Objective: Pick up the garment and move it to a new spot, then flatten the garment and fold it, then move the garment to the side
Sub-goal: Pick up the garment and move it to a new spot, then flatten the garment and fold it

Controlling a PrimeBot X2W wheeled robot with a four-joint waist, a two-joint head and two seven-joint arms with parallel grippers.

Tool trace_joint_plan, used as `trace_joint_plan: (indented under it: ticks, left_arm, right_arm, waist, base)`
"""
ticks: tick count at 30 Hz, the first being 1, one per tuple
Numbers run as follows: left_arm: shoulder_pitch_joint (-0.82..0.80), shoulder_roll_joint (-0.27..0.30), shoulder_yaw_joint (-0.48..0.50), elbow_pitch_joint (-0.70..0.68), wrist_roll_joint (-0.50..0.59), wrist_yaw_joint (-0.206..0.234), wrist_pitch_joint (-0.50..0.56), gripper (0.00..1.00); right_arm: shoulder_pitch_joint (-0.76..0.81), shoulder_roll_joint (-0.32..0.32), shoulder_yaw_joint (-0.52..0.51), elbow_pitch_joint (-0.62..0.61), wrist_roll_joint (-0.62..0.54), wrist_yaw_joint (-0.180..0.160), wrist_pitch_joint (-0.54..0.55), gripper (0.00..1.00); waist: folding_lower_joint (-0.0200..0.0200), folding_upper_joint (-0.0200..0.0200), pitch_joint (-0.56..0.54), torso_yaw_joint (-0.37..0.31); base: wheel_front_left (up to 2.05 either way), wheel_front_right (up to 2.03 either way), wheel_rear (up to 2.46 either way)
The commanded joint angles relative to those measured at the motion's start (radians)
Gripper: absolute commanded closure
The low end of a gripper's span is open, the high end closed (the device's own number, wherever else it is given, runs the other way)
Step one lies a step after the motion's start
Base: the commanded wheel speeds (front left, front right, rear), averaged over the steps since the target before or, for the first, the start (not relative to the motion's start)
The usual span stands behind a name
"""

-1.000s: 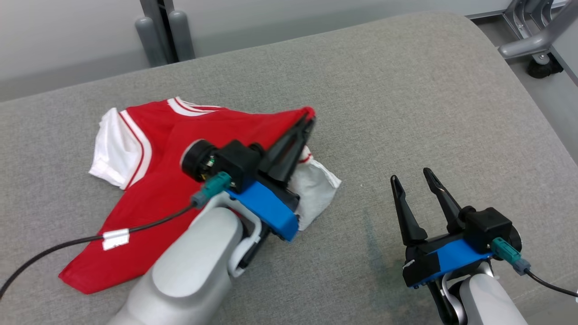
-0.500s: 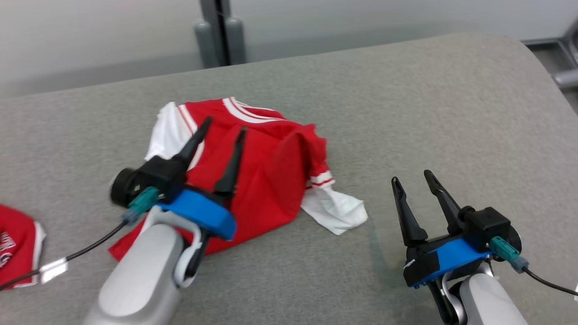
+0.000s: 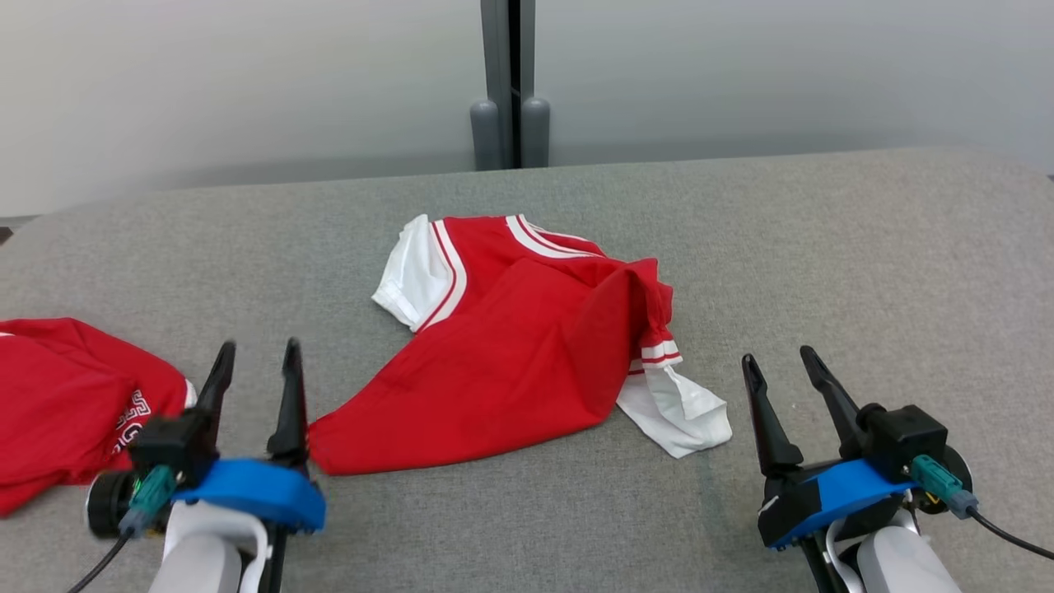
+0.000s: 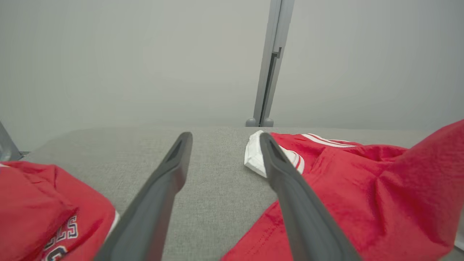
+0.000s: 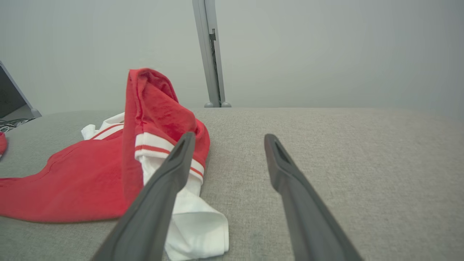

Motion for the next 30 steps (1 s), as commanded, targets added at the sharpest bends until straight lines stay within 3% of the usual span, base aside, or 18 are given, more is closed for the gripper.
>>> trace_joint_plan:
  ticks: [1, 5, 11, 23, 30]
  left_arm:
    - [0.037, -0.010, 0.035, -0.003, 0.015, 0.005, -0.005, 0.00]
    - [0.126, -0.044, 0.130, -0.002, 0.059, -0.001, -0.005, 0.00]
    - [0.186, -0.085, 0.194, 0.005, 0.105, -0.022, -0.005, 0.00]
    - [0.163, -0.126, 0.246, 0.015, 0.156, -0.057, -0.005, 0.00]
    - [0.141, -0.136, 0.240, 0.014, 0.163, -0.078, -0.005, 0.00]
  right_arm:
    - [0.019, -0.003, -0.003, 0.002, 0.003, 0.000, -0.006, 0.00]
    - [0.046, -0.003, -0.009, 0.013, 0.002, 0.000, -0.006, 0.00]
    - [0.068, -0.003, -0.005, 0.023, -0.007, 0.000, -0.006, 0.00]
    - [0.032, -0.003, 0.057, 0.020, -0.017, 0.000, -0.006, 0.00]
    - [-0.006, -0.004, 0.082, 0.080, -0.064, 0.000, -0.006, 0.00]
  waist:
    - [0.0001, 0.0001, -0.011, 0.003]
    - [0.0001, 0.0001, -0.046, 0.011]
    - [0.0001, 0.0001, -0.069, 0.016]
    - [0.0001, 0.0001, -0.046, 0.034]
    - [0.0001, 0.0001, -0.013, 0.068]
  base:
    - [0.00, 0.00, 0.00]
    - [0.00, 0.00, 0.00]
    - [0.00, 0.00, 0.00]
    - [0.00, 0.00, 0.00]
    - [0.00, 0.00, 0.00]
